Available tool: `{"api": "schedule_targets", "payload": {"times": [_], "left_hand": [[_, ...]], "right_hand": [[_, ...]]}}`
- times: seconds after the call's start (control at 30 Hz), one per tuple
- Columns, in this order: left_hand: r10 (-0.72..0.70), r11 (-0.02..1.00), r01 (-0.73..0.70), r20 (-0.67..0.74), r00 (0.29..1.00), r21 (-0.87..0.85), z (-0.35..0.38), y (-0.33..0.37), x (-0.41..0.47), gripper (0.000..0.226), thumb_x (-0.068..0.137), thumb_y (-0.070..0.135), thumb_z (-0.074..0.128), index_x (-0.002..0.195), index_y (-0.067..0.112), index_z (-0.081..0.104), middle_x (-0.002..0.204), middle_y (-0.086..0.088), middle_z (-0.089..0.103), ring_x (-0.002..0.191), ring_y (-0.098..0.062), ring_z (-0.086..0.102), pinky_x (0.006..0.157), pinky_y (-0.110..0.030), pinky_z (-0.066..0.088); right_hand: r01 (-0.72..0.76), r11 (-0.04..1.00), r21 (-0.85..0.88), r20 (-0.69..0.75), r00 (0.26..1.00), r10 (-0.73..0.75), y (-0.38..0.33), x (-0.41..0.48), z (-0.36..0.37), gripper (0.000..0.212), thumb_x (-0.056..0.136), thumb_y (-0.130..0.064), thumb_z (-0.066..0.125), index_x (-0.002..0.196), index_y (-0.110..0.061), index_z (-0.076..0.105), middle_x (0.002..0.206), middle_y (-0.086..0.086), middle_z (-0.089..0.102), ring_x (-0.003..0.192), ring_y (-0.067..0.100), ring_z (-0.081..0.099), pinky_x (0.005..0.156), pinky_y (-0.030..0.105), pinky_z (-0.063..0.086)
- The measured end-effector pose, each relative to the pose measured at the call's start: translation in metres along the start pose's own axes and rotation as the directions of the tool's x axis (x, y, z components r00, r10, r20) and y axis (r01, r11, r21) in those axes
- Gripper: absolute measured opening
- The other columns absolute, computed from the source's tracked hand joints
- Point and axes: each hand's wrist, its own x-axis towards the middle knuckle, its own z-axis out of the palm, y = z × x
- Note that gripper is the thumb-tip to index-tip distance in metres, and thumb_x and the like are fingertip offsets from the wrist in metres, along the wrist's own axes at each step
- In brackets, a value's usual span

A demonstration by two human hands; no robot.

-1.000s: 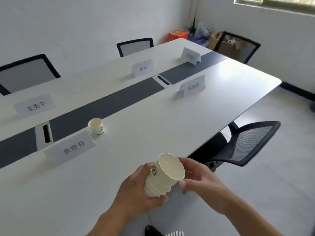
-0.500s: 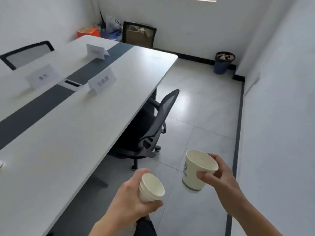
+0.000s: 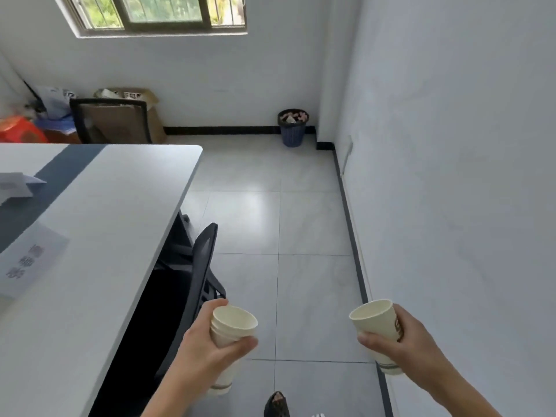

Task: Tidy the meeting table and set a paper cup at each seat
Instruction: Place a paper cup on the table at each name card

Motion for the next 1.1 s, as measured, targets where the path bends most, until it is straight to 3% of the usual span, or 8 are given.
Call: {"api": "schedule_targets", "payload": {"times": [0.1, 0.33, 0.47, 0.57, 0.7, 0.8, 1.0, 1.1], "left_hand": [[0.031, 0.999, -0.029, 0.063, 0.998, -0.026, 0.0, 0.046, 0.066, 0.077, 0.044, 0.054, 0.084, 0.112, 0.039, 0.052, 0.098, -0.001, 0.067, 0.086, -0.011, 0.067, 0.075, -0.025, 0.055], [0.086, 0.996, -0.084, 0.136, 0.987, -0.018, 0.029, 0.117, 0.194, 0.078, 0.044, 0.055, 0.082, 0.114, 0.04, 0.051, 0.099, 0.002, 0.067, 0.082, -0.004, 0.066, 0.069, -0.021, 0.051], [0.044, 0.999, -0.045, 0.123, 0.991, 0.006, 0.054, 0.135, 0.267, 0.079, 0.043, 0.054, 0.082, 0.115, 0.039, 0.052, 0.099, 0.0, 0.068, 0.081, -0.008, 0.067, 0.068, -0.019, 0.051], [0.016, 1.0, -0.016, 0.053, 0.998, -0.011, 0.062, 0.154, 0.319, 0.081, 0.041, 0.054, 0.082, 0.115, 0.038, 0.053, 0.1, 0.001, 0.068, 0.085, -0.012, 0.067, 0.072, -0.022, 0.051], [0.012, 0.998, -0.014, -0.044, 0.999, -0.056, 0.052, 0.191, 0.377, 0.079, 0.04, 0.054, 0.082, 0.113, 0.04, 0.053, 0.095, 0.013, 0.068, 0.083, -0.001, 0.066, 0.072, -0.022, 0.051], [-0.037, 0.995, 0.023, -0.148, 0.988, -0.098, 0.041, 0.196, 0.403, 0.079, 0.041, 0.054, 0.082, 0.113, 0.039, 0.054, 0.098, 0.004, 0.067, 0.084, -0.001, 0.065, 0.072, -0.022, 0.051], [-0.23, 0.963, 0.167, -0.329, 0.916, -0.21, 0.001, 0.159, 0.453, 0.093, 0.026, 0.064, 0.087, 0.109, 0.035, 0.057, 0.101, -0.005, 0.069, 0.09, -0.015, 0.068, 0.072, -0.022, 0.051], [-0.292, 0.943, 0.193, -0.4, 0.869, -0.269, -0.028, 0.144, 0.494, 0.101, 0.019, 0.073, 0.082, 0.108, 0.035, 0.057, 0.101, -0.004, 0.069, 0.089, -0.011, 0.068, 0.073, -0.022, 0.051]], "right_hand": [[-0.023, 0.999, -0.034, -0.017, 1.0, 0.023, -0.017, 0.035, -0.021, 0.059, 0.046, -0.047, 0.083, 0.097, -0.025, 0.063, 0.082, -0.002, 0.069, 0.068, 0.004, 0.064, 0.062, 0.02, 0.052], [-0.073, 0.996, -0.061, -0.056, 0.996, 0.069, -0.029, 0.128, -0.078, 0.06, 0.049, -0.048, 0.086, 0.101, -0.032, 0.063, 0.087, -0.003, 0.07, 0.077, 0.012, 0.067, 0.066, 0.024, 0.055], [-0.084, 0.994, -0.067, -0.014, 0.996, 0.083, -0.042, 0.223, -0.118, 0.063, 0.051, -0.049, 0.085, 0.106, -0.03, 0.059, 0.095, 0.002, 0.067, 0.083, 0.017, 0.067, 0.058, 0.02, 0.054], [-0.043, 0.997, -0.069, 0.014, 0.999, 0.044, -0.07, 0.307, -0.139, 0.061, 0.054, -0.046, 0.085, 0.107, -0.03, 0.058, 0.096, 0.002, 0.067, 0.083, 0.017, 0.066, 0.057, 0.019, 0.053], [0.047, 0.995, -0.094, 0.085, 0.996, -0.039, -0.128, 0.405, -0.149, 0.062, 0.049, -0.053, 0.084, 0.102, -0.03, 0.06, 0.09, -0.001, 0.068, 0.081, 0.015, 0.066, 0.063, 0.023, 0.053], [0.097, 0.983, -0.153, 0.202, 0.977, -0.065, -0.17, 0.469, -0.146, 0.062, 0.048, -0.054, 0.084, 0.1, -0.03, 0.061, 0.09, 0.0, 0.067, 0.08, 0.014, 0.065, 0.064, 0.023, 0.053], [0.158, 0.959, -0.236, 0.395, 0.917, -0.054, -0.225, 0.585, -0.096, 0.065, 0.046, -0.053, 0.085, 0.101, -0.028, 0.062, 0.092, 0.005, 0.067, 0.084, 0.022, 0.066, 0.067, 0.027, 0.053], [0.19, 0.944, -0.27, 0.456, 0.889, -0.048, -0.249, 0.637, -0.057, 0.058, 0.052, -0.044, 0.088, 0.1, -0.025, 0.063, 0.092, 0.008, 0.068, 0.085, 0.027, 0.067, 0.069, 0.032, 0.053]]}}
